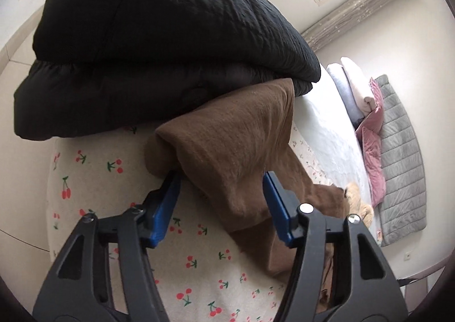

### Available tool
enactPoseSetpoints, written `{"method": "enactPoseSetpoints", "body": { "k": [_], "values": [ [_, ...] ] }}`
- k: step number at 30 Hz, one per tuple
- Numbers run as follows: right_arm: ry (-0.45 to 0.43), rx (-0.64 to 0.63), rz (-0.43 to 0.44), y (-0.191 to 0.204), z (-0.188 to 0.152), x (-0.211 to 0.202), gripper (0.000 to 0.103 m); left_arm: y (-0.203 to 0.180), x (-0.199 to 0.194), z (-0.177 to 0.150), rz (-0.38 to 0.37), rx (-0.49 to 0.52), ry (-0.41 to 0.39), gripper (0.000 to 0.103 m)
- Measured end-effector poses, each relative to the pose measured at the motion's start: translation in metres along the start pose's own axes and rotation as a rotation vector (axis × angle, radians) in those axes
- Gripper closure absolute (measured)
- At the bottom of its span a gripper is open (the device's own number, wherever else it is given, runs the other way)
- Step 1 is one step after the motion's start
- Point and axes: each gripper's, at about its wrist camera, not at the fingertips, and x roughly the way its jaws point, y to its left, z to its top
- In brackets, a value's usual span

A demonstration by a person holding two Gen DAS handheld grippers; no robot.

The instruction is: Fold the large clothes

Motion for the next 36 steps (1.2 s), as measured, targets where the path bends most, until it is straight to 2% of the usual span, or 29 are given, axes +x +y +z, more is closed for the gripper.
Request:
{"method": "enactPoseSetpoints", "body": {
  "k": [1, 3, 4, 5, 8, 10, 12, 14, 15, 16, 17, 19, 21, 24, 26, 28, 30, 33, 36],
  "values": [
    [0.003, -0.001, 0.005, 0.001, 0.000, 0.001, 0.019, 0.000, 0.002, 0.004, -0.008, -0.022, -0.013, 0.051],
    [0.006, -0.005, 0.009, 0.002, -0.001, 0.002, 0.019, -0.006, 0.004, 0.011, 0.015, -0.028, -0.044, 0.090],
    [0.006, -0.011, 0.007, 0.003, -0.001, 0.002, 0.019, -0.013, 0.001, 0.014, 0.038, -0.017, -0.066, 0.098],
    [0.003, -0.016, 0.003, 0.004, -0.001, 0.001, 0.019, -0.024, -0.011, 0.014, 0.049, 0.014, -0.117, 0.098],
    [-0.017, -0.017, -0.003, 0.002, 0.000, -0.003, 0.019, -0.073, -0.066, 0.002, -0.014, 0.192, -0.315, 0.098],
    [-0.028, -0.010, -0.001, 0.000, 0.001, -0.005, 0.019, -0.089, -0.101, -0.010, -0.075, 0.257, -0.420, 0.098],
    [-0.029, -0.007, 0.004, -0.002, 0.002, -0.005, 0.019, -0.093, -0.117, -0.021, -0.009, 0.305, -0.498, 0.097],
    [-0.025, -0.002, 0.003, -0.004, 0.002, -0.004, 0.019, -0.082, -0.107, -0.024, 0.190, 0.322, -0.505, 0.088],
    [-0.025, 0.004, 0.004, -0.005, 0.002, -0.004, 0.019, -0.072, -0.096, -0.025, 0.315, 0.311, -0.479, 0.084],
    [-0.026, 0.010, 0.007, -0.007, 0.002, -0.005, 0.019, -0.059, -0.087, -0.024, 0.407, 0.297, -0.442, 0.075],
    [-0.028, 0.016, 0.011, -0.008, 0.003, -0.006, 0.019, -0.044, -0.079, -0.024, 0.455, 0.276, -0.384, 0.070],
    [-0.037, 0.029, 0.017, -0.011, 0.004, -0.009, 0.019, -0.015, -0.068, -0.027, 0.436, 0.217, -0.268, 0.070],
    [-0.045, 0.039, 0.018, -0.015, 0.006, -0.012, 0.019, -0.005, -0.068, -0.038, 0.421, 0.191, -0.240, 0.068],
    [-0.041, 0.069, 0.019, -0.027, 0.010, -0.013, 0.019, -0.013, -0.079, -0.058, 0.416, 0.221, -0.242, 0.045],
    [-0.050, 0.098, 0.011, -0.041, 0.014, -0.018, 0.019, -0.030, -0.083, -0.073, 0.402, 0.273, -0.239, 0.032],
    [-0.070, 0.124, -0.021, -0.060, 0.018, -0.026, 0.019, -0.052, -0.092, -0.085, 0.396, 0.330, -0.221, 0.026],
    [-0.079, 0.144, -0.069, -0.085, 0.022, -0.033, 0.019, -0.073, -0.103, -0.096, 0.378, 0.370, -0.195, 0.023],
    [-0.086, 0.179, -0.163, -0.138, 0.024, -0.043, 0.019, -0.106, -0.127, -0.118, 0.308, 0.437, -0.171, 0.019],
    [-0.097, 0.326, -0.204, -0.209, 0.016, -0.058, 0.019, -0.139, -0.140, -0.151, 0.227, 0.530, -0.138, 0.014]
  ]
}}
